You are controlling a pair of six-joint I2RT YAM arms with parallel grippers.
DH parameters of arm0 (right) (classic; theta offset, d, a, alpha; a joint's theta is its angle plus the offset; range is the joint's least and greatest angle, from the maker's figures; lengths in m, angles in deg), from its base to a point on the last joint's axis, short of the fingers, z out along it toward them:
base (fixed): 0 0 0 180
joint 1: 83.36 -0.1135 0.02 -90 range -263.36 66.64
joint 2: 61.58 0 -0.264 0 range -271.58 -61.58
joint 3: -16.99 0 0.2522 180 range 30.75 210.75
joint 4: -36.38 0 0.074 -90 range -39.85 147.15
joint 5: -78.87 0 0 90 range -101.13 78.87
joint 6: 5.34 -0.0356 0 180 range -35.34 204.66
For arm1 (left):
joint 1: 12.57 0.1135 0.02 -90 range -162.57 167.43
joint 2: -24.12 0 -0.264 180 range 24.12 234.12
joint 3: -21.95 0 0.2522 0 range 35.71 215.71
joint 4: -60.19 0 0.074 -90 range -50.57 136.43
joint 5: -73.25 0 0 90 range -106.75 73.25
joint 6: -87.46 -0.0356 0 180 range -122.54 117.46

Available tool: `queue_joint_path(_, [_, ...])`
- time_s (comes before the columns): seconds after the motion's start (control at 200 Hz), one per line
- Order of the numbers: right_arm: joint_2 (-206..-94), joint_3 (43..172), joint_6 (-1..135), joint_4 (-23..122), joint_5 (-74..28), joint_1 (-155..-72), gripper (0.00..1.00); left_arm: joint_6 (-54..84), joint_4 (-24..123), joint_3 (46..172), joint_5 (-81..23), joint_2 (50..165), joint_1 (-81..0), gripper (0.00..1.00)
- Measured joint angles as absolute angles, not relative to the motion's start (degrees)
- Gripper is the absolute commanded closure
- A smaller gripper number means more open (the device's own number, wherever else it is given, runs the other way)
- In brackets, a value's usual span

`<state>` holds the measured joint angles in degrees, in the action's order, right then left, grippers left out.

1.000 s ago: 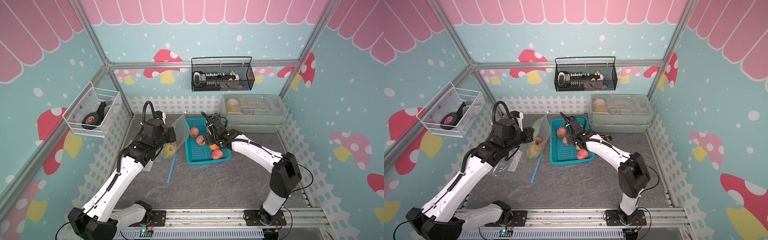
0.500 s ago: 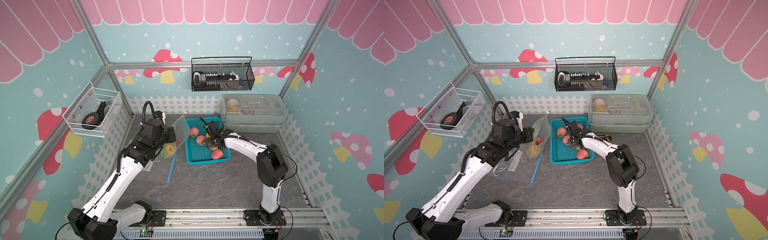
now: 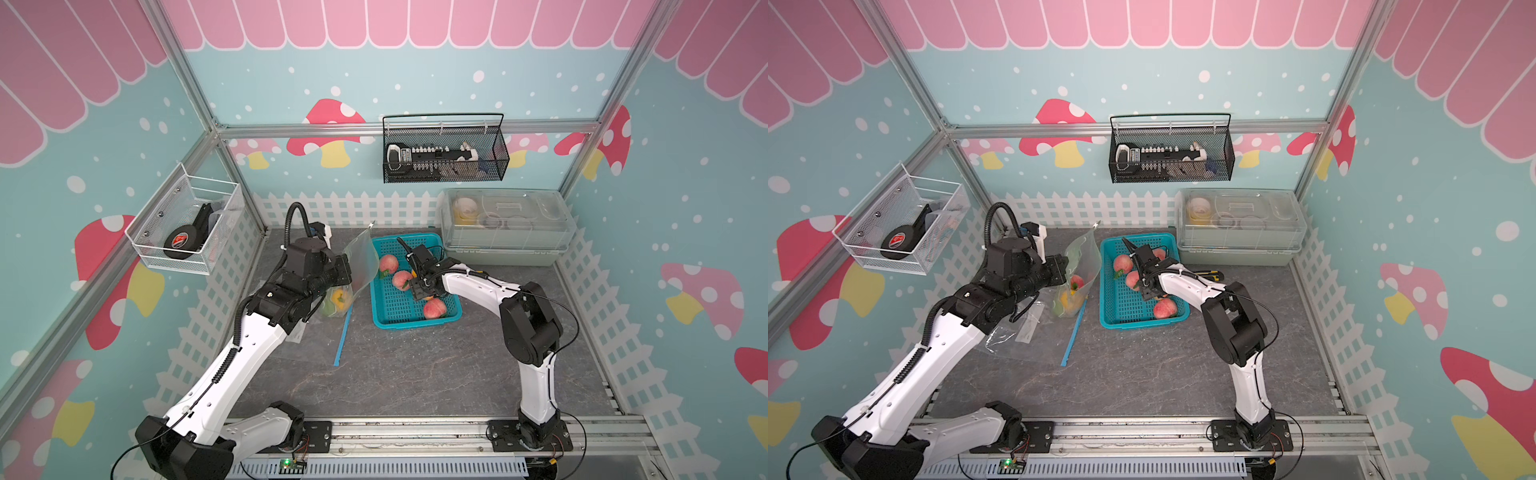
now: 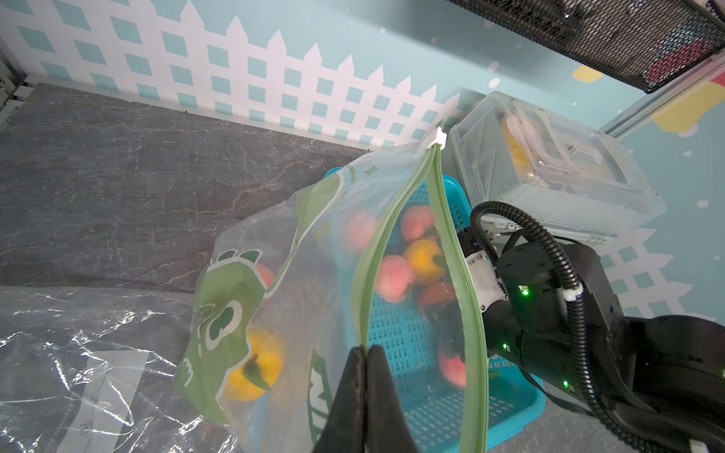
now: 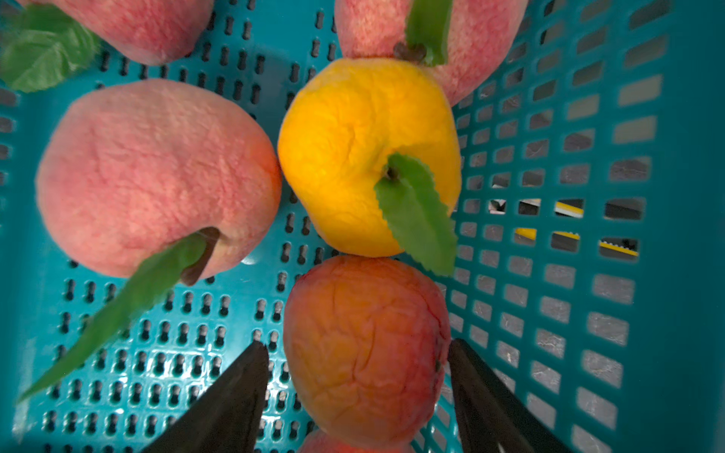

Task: Place the peach in a zip-top bag and seal the zipper
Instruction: Pick up the peach from the basket.

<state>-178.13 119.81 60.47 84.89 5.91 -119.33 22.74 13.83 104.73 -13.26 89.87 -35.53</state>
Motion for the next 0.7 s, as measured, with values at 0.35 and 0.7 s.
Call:
queue_joint_path(0.35, [-179.5, 120.6, 59.7, 84.9, 5.9, -119.3, 0.39, 22.7, 14.0, 104.1, -13.1, 89.5, -35.5, 1.0])
queue_joint_path(0.7, [-166.3, 111.7, 59.8, 76.6, -1.3, -119.3, 0.39, 22.8, 14.1, 104.1, -13.1, 89.3, -35.5, 1.0])
